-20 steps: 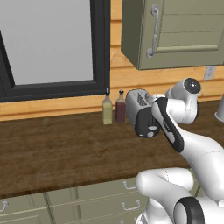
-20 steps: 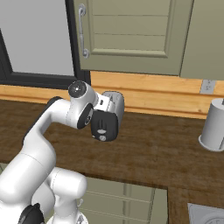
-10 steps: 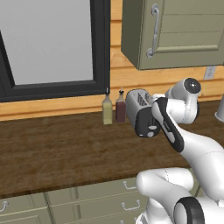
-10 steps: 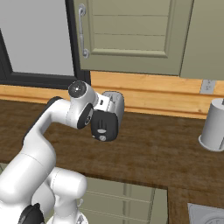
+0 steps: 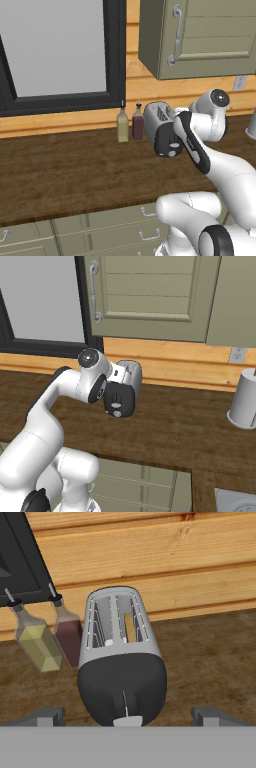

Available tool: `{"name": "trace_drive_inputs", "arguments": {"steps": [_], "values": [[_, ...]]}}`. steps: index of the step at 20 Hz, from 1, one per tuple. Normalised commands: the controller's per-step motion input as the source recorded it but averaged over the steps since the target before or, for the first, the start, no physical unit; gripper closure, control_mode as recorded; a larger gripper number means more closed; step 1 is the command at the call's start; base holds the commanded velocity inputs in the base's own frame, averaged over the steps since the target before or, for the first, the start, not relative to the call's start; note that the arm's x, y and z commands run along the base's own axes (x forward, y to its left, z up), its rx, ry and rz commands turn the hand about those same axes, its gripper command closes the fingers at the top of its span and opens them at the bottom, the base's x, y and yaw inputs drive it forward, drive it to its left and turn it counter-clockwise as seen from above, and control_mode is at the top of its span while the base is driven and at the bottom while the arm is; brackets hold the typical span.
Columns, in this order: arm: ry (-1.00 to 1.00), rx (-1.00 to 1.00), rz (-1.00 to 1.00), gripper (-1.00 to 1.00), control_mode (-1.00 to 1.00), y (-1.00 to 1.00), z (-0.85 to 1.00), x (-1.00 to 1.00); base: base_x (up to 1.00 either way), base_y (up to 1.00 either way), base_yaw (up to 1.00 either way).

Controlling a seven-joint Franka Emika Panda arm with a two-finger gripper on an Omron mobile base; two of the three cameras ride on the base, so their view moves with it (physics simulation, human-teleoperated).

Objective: Start the toaster. Once the lever pops up, take the bread to the plate on the dining counter.

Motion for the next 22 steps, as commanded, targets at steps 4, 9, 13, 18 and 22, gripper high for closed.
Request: {"name": "trace_drive_inputs", "arguments": {"steps": [4, 9, 13, 18, 22], "values": [[0.0, 0.0, 0.0, -1.0, -1.0, 0.0, 0.0, 0.0, 0.0, 0.0, 0.0], [0.0, 0.0, 0.0, -1.0, -1.0, 0.0, 0.0, 0.0, 0.0, 0.0, 0.0], [0.0, 0.0, 0.0, -1.0, -1.0, 0.0, 0.0, 0.0, 0.0, 0.0, 0.0], [0.0, 0.0, 0.0, -1.0, -1.0, 0.0, 0.0, 0.0, 0.0, 0.0, 0.0], [0.0, 0.0, 0.0, -1.0, -1.0, 0.0, 0.0, 0.0, 0.0, 0.0, 0.0]]}}
